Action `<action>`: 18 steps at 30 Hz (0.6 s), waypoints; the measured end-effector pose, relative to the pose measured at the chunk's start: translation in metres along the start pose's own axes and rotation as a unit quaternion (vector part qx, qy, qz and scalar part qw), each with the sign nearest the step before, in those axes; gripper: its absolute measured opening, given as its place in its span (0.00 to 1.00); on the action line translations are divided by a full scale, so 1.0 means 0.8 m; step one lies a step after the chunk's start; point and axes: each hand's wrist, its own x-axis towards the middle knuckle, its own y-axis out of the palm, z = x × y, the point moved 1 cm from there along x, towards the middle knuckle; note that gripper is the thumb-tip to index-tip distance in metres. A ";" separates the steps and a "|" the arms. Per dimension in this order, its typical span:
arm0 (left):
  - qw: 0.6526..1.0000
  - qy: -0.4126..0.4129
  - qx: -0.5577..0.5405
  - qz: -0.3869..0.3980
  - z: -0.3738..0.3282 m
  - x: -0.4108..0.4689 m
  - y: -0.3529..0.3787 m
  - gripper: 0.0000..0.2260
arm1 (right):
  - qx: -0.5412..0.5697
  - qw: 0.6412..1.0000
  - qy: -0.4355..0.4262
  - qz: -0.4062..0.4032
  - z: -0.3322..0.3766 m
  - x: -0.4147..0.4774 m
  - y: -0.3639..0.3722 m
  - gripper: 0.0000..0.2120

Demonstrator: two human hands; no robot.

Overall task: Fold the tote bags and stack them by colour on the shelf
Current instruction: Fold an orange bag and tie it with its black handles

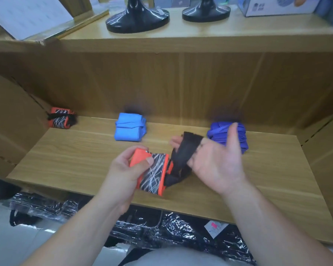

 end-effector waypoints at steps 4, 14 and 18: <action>0.994 0.012 0.043 -0.097 0.010 0.012 -0.013 0.10 | 0.024 0.997 -0.001 0.075 0.018 -0.008 0.022 0.51; 0.988 0.044 -0.041 -0.139 -0.009 0.047 -0.011 0.09 | -0.558 0.811 0.172 0.025 0.004 -0.020 -0.005 0.49; 0.995 -0.049 -0.016 -0.082 0.009 0.052 -0.013 0.09 | -0.705 0.696 0.136 -0.009 0.008 -0.014 -0.005 0.49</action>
